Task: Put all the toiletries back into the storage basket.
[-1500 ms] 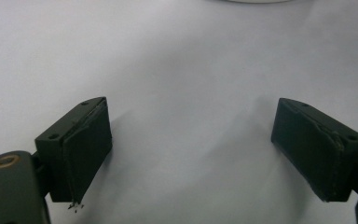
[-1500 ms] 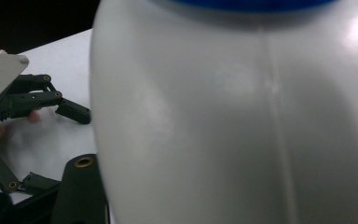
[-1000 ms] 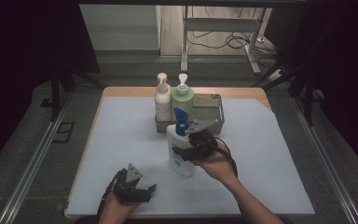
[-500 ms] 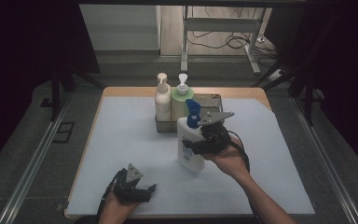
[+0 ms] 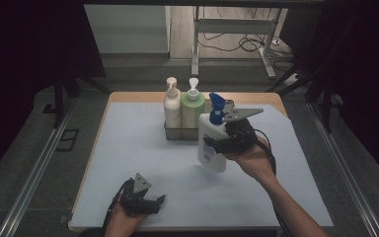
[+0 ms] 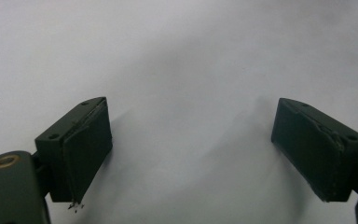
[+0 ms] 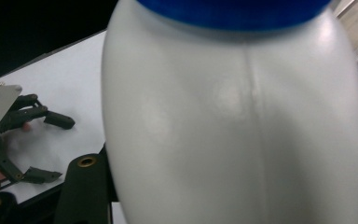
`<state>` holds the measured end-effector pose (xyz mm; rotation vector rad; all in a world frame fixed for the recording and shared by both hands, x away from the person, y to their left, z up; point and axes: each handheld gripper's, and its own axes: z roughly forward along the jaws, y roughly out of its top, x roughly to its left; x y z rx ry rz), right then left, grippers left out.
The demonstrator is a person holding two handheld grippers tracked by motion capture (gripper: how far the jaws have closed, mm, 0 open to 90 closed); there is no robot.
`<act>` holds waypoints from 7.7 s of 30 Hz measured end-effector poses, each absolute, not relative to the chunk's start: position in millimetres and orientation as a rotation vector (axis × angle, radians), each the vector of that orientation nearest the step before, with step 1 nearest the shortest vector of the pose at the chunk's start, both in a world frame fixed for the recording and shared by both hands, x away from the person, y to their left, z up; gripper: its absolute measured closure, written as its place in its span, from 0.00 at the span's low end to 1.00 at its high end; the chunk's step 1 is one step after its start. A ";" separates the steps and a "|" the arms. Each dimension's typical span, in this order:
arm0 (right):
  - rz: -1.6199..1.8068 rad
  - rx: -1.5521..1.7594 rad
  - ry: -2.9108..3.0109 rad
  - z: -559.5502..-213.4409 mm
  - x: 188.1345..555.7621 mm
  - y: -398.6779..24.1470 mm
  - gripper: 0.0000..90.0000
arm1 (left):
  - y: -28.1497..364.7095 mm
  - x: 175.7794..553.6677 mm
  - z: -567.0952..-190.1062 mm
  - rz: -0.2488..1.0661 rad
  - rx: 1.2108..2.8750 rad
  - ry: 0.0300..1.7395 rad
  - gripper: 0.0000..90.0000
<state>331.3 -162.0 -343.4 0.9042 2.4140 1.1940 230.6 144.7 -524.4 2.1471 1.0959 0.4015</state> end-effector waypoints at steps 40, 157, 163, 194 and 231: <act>1.139 1.105 2.197 -316.2 402.3 -192.7 0.44 | 144.6 230.6 -524.4 0.402 2.147 1.096 0.13; 1.080 1.199 2.117 -386.5 465.7 -175.1 0.45 | 144.4 230.5 -524.1 0.398 2.151 1.093 0.14; 1.080 1.206 2.114 -393.0 463.8 -177.0 0.44 | 144.3 230.5 -524.2 0.397 2.150 1.094 0.14; 1.085 1.214 2.132 -392.6 460.7 -183.7 0.40 | 144.4 230.5 -524.1 0.398 2.152 1.094 0.14; 1.099 1.125 2.204 -378.3 411.8 -228.3 0.74 | 144.3 230.4 -524.2 0.398 2.149 1.093 0.14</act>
